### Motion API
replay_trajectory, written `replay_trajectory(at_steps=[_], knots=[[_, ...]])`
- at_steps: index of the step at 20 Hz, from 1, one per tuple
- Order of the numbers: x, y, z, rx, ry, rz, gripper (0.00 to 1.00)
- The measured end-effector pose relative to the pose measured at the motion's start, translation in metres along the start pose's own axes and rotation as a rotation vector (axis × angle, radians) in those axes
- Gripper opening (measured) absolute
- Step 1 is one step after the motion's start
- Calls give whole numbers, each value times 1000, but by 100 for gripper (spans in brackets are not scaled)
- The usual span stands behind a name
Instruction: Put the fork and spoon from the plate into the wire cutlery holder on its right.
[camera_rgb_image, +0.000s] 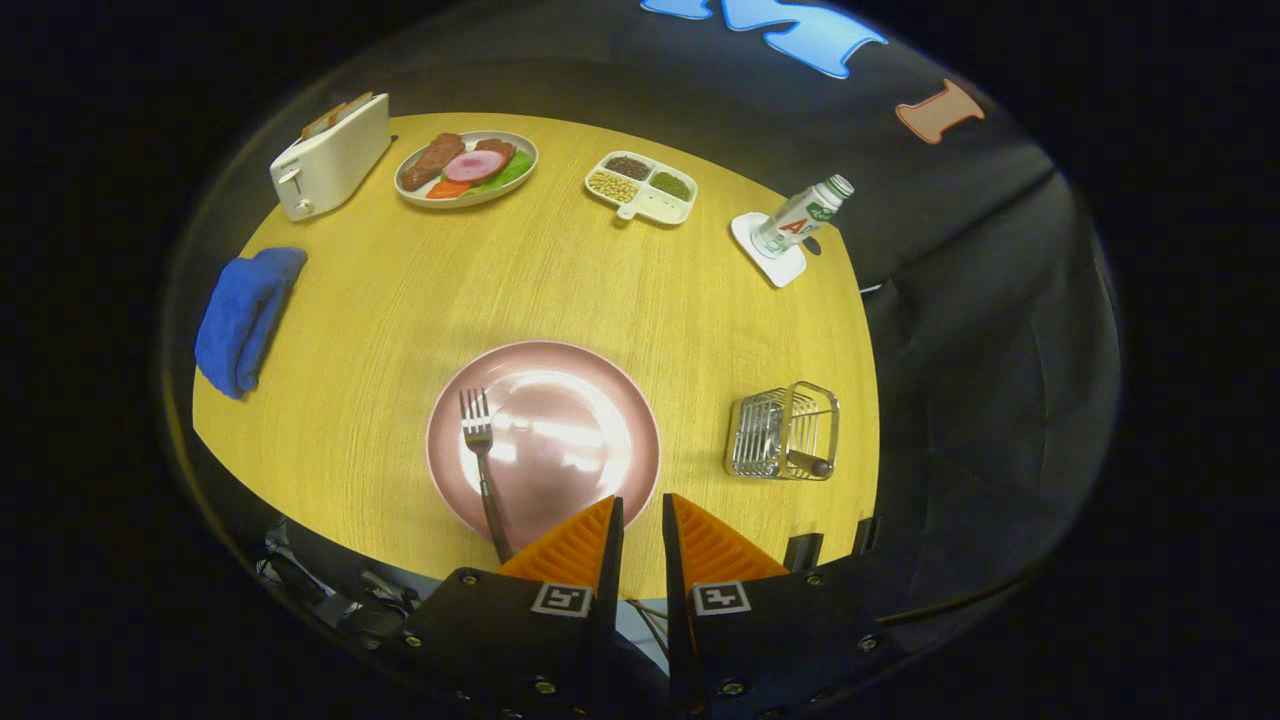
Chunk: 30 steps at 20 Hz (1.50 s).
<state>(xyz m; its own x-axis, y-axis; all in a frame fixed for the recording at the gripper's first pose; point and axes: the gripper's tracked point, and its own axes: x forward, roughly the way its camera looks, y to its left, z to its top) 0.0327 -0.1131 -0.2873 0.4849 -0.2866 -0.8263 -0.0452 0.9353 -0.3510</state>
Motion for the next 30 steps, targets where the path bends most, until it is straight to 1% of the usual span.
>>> replay_trajectory(at_steps=[9, 17, 22, 26, 30], knots=[[22, 55, -15, -65, 48, 78, 23], [53, 101, -34, -89, 107, 175, 23], [66, 114, -45, -92, 144, 210, 23], [79, 111, -45, -95, 155, 223, 23], [88, 110, -47, -86, 176, 217, 23]])
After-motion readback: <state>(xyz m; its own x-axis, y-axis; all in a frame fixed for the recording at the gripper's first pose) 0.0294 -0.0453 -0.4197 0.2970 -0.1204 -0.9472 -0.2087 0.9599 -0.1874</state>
